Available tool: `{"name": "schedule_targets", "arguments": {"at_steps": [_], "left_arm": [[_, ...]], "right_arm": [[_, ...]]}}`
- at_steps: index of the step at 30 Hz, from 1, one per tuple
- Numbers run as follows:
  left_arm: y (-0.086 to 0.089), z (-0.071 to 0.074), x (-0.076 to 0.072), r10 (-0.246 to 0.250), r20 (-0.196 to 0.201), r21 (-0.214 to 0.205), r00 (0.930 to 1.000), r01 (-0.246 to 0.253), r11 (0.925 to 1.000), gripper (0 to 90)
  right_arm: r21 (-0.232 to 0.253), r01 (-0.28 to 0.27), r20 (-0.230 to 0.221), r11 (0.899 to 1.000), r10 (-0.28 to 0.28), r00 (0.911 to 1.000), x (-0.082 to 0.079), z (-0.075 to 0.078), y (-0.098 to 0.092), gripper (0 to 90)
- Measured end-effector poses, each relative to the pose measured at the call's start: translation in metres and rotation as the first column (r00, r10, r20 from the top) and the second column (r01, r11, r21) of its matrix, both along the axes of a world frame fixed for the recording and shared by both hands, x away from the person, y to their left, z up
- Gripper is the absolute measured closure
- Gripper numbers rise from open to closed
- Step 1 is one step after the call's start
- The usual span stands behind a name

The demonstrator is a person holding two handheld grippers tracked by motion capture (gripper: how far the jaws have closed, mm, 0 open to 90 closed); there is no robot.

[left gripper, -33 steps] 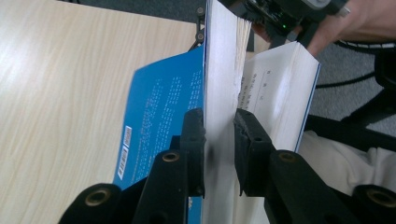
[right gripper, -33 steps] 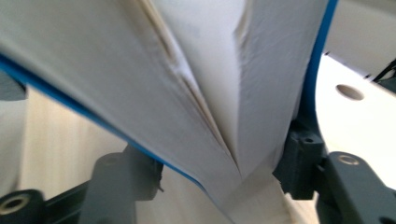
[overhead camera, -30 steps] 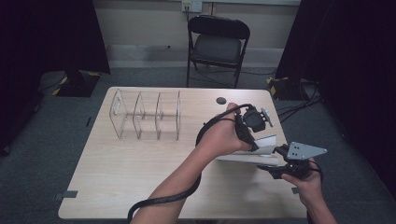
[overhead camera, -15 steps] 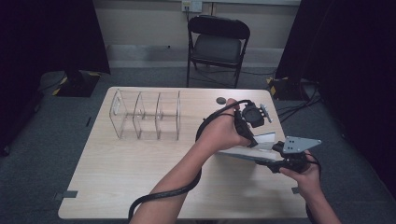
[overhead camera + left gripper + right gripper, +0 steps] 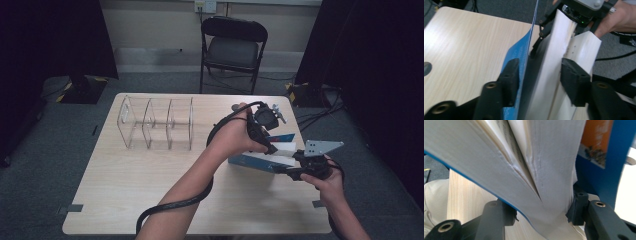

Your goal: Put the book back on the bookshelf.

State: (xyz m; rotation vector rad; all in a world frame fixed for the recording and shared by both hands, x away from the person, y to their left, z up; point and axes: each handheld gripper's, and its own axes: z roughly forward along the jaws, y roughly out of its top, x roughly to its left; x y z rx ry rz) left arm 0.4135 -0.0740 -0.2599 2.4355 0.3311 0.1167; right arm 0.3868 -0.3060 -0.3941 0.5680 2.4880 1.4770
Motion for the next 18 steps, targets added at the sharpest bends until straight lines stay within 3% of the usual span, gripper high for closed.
{"name": "schedule_targets", "arguments": {"at_steps": [3,8,18], "left_arm": [[0.003,0.003,0.001,0.021,-0.008,-0.029,0.9998,-0.021,0.9994,41.2],[0.011,0.007,0.003,0.036,0.019,-0.024,0.9992,-0.036,0.9991,35.4],[0.032,0.007,0.003,0.056,0.046,-0.027,0.9974,-0.055,0.9981,32.4]], "right_arm": [[0.014,0.002,-0.015,1.0,-0.002,0.9999,0.002,-0.001,-0.002,52.5],[0.019,0.005,-0.036,1.0,-0.005,0.9994,0.005,0.0,-0.003,52.7],[0.035,0.014,-0.066,0.999,-0.012,0.9977,0.014,0.001,-0.007,53.3]]}}
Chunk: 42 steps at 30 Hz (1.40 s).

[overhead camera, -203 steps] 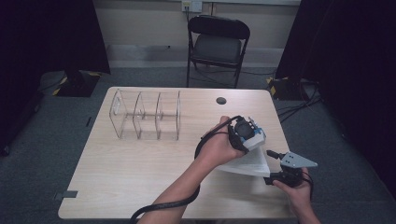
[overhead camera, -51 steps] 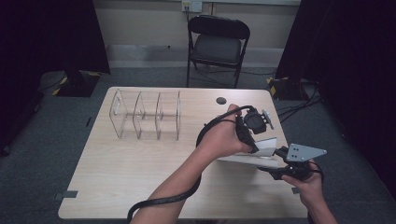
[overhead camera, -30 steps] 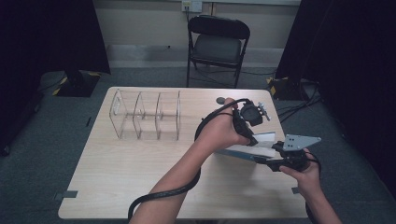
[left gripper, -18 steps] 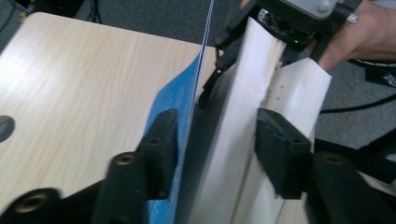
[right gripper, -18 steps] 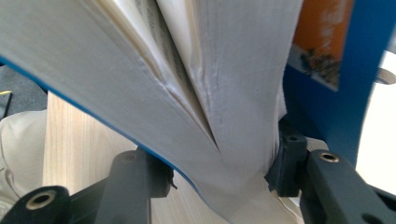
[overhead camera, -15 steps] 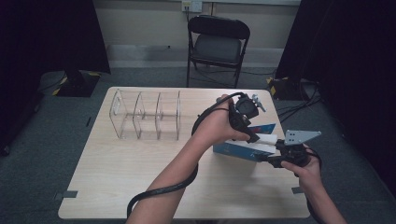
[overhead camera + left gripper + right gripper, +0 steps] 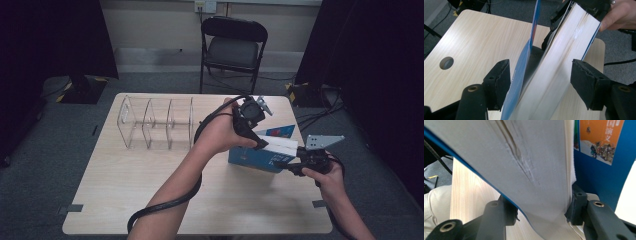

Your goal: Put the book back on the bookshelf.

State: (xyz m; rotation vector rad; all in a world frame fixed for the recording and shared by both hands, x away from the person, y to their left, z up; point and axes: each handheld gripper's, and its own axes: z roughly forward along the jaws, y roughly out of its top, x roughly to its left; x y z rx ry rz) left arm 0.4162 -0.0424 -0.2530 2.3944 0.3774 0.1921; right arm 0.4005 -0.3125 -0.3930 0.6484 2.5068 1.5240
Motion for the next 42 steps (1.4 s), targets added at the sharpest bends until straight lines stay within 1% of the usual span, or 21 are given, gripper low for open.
{"name": "schedule_targets", "arguments": {"at_steps": [5,7,9,10,12,15,16,17,19,21,26,27,28,31,34,37,38,42], "left_arm": [[0.01,-0.003,0.0,0.018,-0.002,0.003,0.9998,-0.018,0.9998,31.3],[0.013,-0.005,0.001,0.024,-0.001,0.016,0.9997,-0.024,0.9996,31.1],[0.017,-0.007,0.001,0.035,-0.001,0.018,0.9994,-0.035,0.9992,30.6],[0.02,-0.007,0.002,0.044,0.008,0.013,0.999,-0.044,0.999,30.1],[0.025,-0.008,0.002,0.053,0.01,0.002,0.9985,-0.053,0.9986,29.8],[0.035,-0.009,0.002,0.061,0.01,0.007,0.9981,-0.061,0.9981,29.7],[0.038,-0.01,0.002,0.074,0.004,0.005,0.9973,-0.074,0.9973,29.6],[0.041,-0.011,0.002,0.085,0.002,0.015,0.9964,-0.085,0.9963,29.7],[0.047,-0.014,0.003,0.095,-0.005,0.022,0.9954,-0.095,0.9952,29.3],[0.052,-0.018,0.003,0.096,-0.015,0.026,0.9953,-0.095,0.9951,29.5],[0.061,-0.03,0.004,0.113,-0.034,0.047,0.993,-0.112,0.9926,29.6],[0.063,-0.034,0.004,0.117,-0.04,0.044,0.9923,-0.115,0.9924,29.6],[0.064,-0.037,0.004,0.122,-0.042,0.053,0.9917,-0.119,0.9914,29.6],[0.068,-0.046,0.003,0.123,-0.05,0.057,0.9911,-0.12,0.9911,29.6],[0.072,-0.056,0.0,0.127,-0.046,0.059,0.9908,-0.124,0.9905,30.0],[0.075,-0.067,-0.004,0.135,-0.056,0.057,0.9892,-0.132,0.9896,30.6],[0.076,-0.071,-0.005,0.129,-0.052,0.068,0.9903,-0.125,0.9898,30.6],[0.08,-0.086,-0.012,0.129,-0.067,0.067,0.9894,-0.124,0.99,30.9]], "right_arm": [[0.004,-0.001,-0.002,1.0,0.002,1.0,0.003,0.0,-0.001,53.9],[0.001,-0.001,-0.004,1.0,0.001,1.0,0.004,0.001,-0.002,54.0],[-0.002,-0.004,-0.005,1.0,0.004,1.0,0.006,0.001,-0.002,54.1],[-0.004,-0.001,-0.006,1.0,0.001,1.0,0.006,0.001,-0.002,54.1],[0.0,-0.005,-0.009,1.0,0.005,0.9999,0.008,0.001,-0.002,54.2],[-0.004,-0.009,-0.01,1.0,0.009,0.9999,0.009,0.002,-0.002,54.2],[-0.005,-0.008,-0.011,1.0,0.008,0.9999,0.009,0.002,-0.003,54.2],[-0.003,-0.01,-0.015,1.0,0.01,0.9998,0.01,0.002,-0.003,54.2],[-0.005,-0.007,-0.015,1.0,0.007,0.9999,0.011,0.002,-0.003,54.5],[-0.005,-0.005,-0.016,1.0,0.005,0.9999,0.012,0.002,-0.003,54.7],[-0.008,-0.004,-0.015,1.0,0.004,0.9999,0.012,0.002,-0.003,54.7],[-0.008,-0.006,-0.013,1.0,0.006,0.9999,0.012,0.002,-0.003,54.7],[-0.011,-0.008,-0.014,1.0,0.008,0.9999,0.012,0.002,-0.003,54.7],[-0.018,-0.01,-0.013,1.0,0.009,0.9999,0.012,0.003,-0.003,54.7],[-0.022,-0.007,-0.009,1.0,0.007,0.9999,0.012,0.003,-0.002,54.6],[-0.027,-0.007,-0.004,1.0,0.007,1.0,0.013,0.004,-0.002,54.6],[-0.029,-0.009,-0.001,1.0,0.009,1.0,0.013,0.004,-0.002,54.6],[-0.039,-0.01,0.003,0.999,0.01,1.0,0.012,0.004,-0.002,54.6]]}}
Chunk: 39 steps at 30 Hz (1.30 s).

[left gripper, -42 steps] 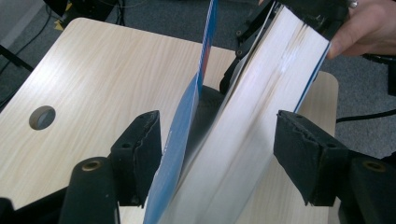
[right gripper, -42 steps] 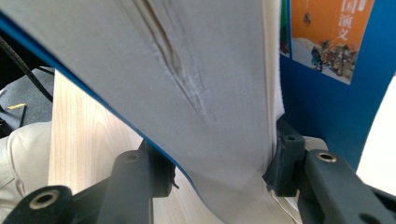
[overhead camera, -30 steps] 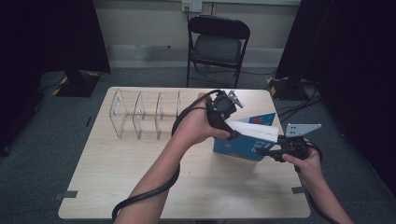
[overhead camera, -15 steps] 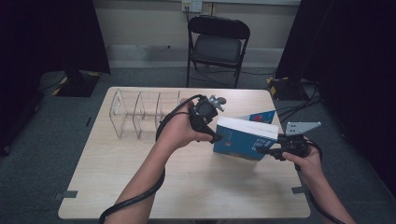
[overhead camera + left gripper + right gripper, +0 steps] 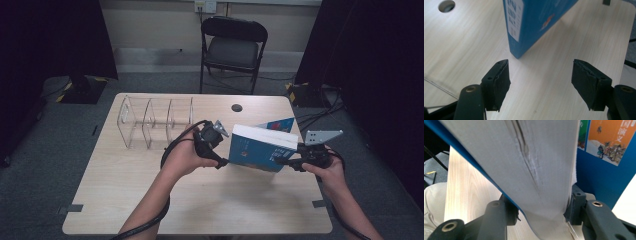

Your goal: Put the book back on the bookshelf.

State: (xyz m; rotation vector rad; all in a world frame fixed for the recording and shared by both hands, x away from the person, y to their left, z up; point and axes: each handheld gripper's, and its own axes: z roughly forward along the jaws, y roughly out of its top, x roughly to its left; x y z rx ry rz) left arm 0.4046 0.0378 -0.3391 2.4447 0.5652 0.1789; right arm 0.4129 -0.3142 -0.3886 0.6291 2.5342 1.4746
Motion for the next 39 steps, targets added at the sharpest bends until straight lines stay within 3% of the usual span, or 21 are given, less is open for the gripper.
{"name": "schedule_targets", "arguments": {"at_steps": [7,12,28,39], "left_arm": [[0.012,-0.028,-0.004,0.025,-0.035,-0.019,0.9991,-0.026,0.9995,31.0],[0.019,-0.045,-0.007,0.032,-0.062,-0.01,0.9975,-0.033,0.9994,31.2],[0.031,-0.064,-0.013,0.043,-0.091,-0.003,0.9949,-0.044,0.999,31.6],[0.036,-0.073,-0.019,0.05,-0.103,0.007,0.9934,-0.05,0.9987,31.6]], "right_arm": [[-0.013,0.002,0.008,1.0,-0.002,1.0,-0.001,0.001,0.001,53.7],[-0.03,0.017,0.032,0.999,-0.016,0.9994,-0.001,0.004,0.003,49.3],[-0.098,0.025,0.052,0.995,-0.02,0.9985,0.005,0.017,0.007,46.8],[-0.155,0.022,0.021,0.988,-0.019,0.9996,0.007,0.023,0.01,41.7]]}}
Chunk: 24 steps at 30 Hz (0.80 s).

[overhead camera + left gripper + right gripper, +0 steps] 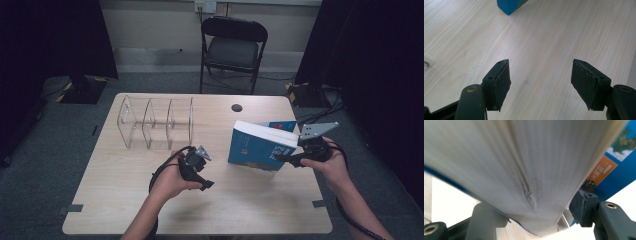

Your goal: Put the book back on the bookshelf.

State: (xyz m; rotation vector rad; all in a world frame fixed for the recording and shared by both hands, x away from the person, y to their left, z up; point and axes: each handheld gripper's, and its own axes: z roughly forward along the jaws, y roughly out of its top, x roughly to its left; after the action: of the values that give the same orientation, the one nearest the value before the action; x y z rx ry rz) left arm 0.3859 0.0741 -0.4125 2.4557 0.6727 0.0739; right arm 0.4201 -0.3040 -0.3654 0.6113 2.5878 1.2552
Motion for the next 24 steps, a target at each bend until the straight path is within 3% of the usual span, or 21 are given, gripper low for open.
{"name": "schedule_targets", "arguments": {"at_steps": [8,13,17,23,24], "left_arm": [[0.004,-0.007,-0.004,0.01,0.002,0.001,0.9999,-0.01,1.0,31.8],[0.007,-0.009,-0.005,0.001,0.005,0.013,1.0,-0.001,0.9999,31.8],[0.006,-0.012,-0.007,0.008,-0.006,0.002,0.9999,-0.008,1.0,31.9],[0.009,-0.015,-0.008,0.001,-0.006,0.022,1.0,0.0,0.9998,31.9],[0.008,-0.016,-0.009,0.01,-0.01,0.009,0.9999,-0.01,0.9999,32.0]], "right_arm": [[-0.034,-0.001,-0.016,0.999,0.001,0.9999,0.003,0.008,0.001,42.0],[-0.011,0.001,-0.013,1.0,-0.001,0.9999,0.003,0.016,-0.001,44.0],[-0.04,-0.012,-0.023,0.999,0.011,0.9997,0.004,0.02,0.001,44.5],[-0.063,-0.017,-0.047,0.998,0.015,0.9988,0.005,0.024,0.003,44.7],[-0.069,-0.017,-0.046,0.997,0.013,0.9989,0.005,0.024,0.003,44.8]]}}
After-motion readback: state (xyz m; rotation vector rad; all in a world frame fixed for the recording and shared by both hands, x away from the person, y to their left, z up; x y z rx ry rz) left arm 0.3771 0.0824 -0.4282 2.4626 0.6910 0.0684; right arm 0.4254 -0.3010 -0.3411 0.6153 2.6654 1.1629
